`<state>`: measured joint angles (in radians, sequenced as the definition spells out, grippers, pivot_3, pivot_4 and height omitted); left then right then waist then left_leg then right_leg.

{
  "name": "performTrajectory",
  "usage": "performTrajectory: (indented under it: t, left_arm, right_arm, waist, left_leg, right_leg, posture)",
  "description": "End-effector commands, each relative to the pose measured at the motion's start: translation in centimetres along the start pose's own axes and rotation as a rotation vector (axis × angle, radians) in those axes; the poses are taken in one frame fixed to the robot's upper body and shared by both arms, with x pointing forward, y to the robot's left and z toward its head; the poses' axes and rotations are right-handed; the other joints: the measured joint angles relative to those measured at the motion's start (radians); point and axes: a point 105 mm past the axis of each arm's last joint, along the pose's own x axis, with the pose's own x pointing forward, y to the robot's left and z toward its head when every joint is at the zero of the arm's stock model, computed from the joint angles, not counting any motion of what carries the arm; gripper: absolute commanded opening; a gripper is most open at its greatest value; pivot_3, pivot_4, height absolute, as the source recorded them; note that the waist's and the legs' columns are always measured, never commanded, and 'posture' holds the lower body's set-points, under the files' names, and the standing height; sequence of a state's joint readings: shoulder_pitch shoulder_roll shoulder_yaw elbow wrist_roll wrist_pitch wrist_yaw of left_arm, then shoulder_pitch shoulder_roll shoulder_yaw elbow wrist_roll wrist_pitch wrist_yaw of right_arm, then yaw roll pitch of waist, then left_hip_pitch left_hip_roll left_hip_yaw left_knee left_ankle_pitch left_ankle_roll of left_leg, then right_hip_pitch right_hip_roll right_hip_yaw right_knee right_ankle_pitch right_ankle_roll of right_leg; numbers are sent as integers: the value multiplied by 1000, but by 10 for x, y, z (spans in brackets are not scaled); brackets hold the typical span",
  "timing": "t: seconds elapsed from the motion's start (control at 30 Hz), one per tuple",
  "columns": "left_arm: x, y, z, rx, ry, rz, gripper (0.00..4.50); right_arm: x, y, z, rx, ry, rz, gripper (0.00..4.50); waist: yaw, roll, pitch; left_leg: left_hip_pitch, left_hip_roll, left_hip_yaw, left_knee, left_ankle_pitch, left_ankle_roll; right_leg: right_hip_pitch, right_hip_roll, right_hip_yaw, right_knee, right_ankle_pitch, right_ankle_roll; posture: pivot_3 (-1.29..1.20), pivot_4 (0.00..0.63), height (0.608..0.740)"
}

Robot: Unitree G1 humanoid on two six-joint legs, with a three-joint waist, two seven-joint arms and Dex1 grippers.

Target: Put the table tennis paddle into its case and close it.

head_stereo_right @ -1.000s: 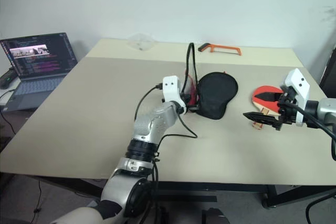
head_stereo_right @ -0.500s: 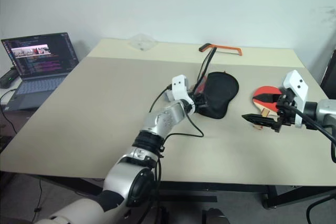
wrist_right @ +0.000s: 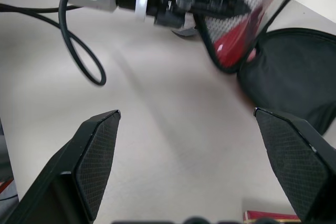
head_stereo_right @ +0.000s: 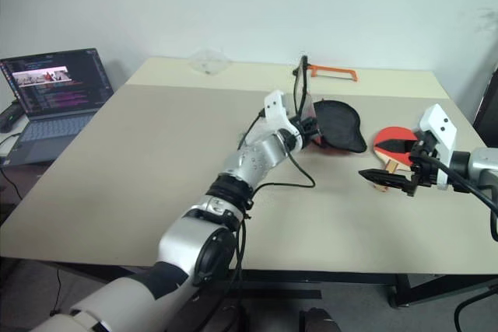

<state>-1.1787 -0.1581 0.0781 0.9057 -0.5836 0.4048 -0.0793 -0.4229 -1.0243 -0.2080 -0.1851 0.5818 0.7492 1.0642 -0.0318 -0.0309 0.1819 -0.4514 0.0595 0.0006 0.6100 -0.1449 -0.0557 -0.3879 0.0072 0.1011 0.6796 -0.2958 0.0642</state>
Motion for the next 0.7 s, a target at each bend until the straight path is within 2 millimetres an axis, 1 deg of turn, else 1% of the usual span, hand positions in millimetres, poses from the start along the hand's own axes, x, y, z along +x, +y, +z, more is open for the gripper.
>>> performTrajectory:
  t: [0.03, 0.13, 0.27, 0.33, 0.4, 0.47, 0.53, 0.63, 0.7]
  left_arm:
    - [7, -85, -73, -41, 146, -181, 28]
    - [3, -73, -74, -41, 155, -150, 28]
    - [0, -54, -63, -8, 123, -86, 28]
    - [-2, -45, -53, 5, 95, -55, 28]
    - [-5, -38, -44, 24, 64, -34, 28]
    - [-9, -33, -40, 35, 56, -20, 28]
    - [-12, -27, -39, 50, 52, 8, 28]
    - [-18, -15, -44, 44, 70, 63, 28]
    - [-22, -11, -48, 21, 86, 77, 28]
  right_arm:
    - [-7, 0, 15, -47, -33, -11, 4500]
    - [-5, 0, 14, -46, -33, -8, 4500]
    - [-1, 1, 14, -45, -38, 7, 4500]
    - [2, 2, 14, -42, -43, 15, 4500]
    - [6, 3, 13, -40, -46, 20, 4500]
    - [8, 3, 13, -41, -47, 26, 4500]
    - [10, 4, 14, -40, -50, 33, 4500]
    - [11, 4, 13, -39, -48, 38, 4500]
    - [12, 4, 13, -39, -48, 41, 4500]
  waist:
    - [0, 0, 0]
    - [0, 0, 0]
    - [0, 0, 0]
    - [-1, 0, 0]
    - [-1, 0, 0]
    - [0, 0, 0]
    - [0, 0, 0]
    - [0, 0, 0]
    - [-1, 0, 0]
  left_leg:
    - [0, 0, 0, 0, 0, 0]
    - [0, 0, 0, 0, 0, 0]
    - [0, 0, 0, 0, 0, 0]
    - [0, 0, 0, 0, 0, 0]
    - [0, 0, 0, 0, 0, 0]
    - [0, 0, 0, 0, 0, 0]
    - [0, 0, 0, 0, 0, 0]
    - [0, 0, 0, 0, 0, 0]
    - [0, 0, 0, 0, 0, 0]
  right_leg:
    - [0, 0, 0, 0, 0, 0]
    - [0, 0, 0, 0, 0, 0]
    - [0, 0, 0, 0, 0, 0]
    - [0, 0, 0, 0, 0, 0]
    - [0, 0, 0, 0, 0, 0]
    - [0, 0, 0, 0, 0, 0]
    - [0, 0, 0, 0, 0, 0]
    - [0, 0, 0, 0, 1, -1]
    - [0, 0, 0, 0, 1, -2]
  posture:
    - [0, 150, 740]
    - [0, 150, 740]
    - [0, 150, 740]
    - [0, 150, 740]
    - [0, 150, 740]
    - [0, 150, 740]
    - [0, 150, 740]
    - [0, 150, 740]
    - [0, 150, 740]
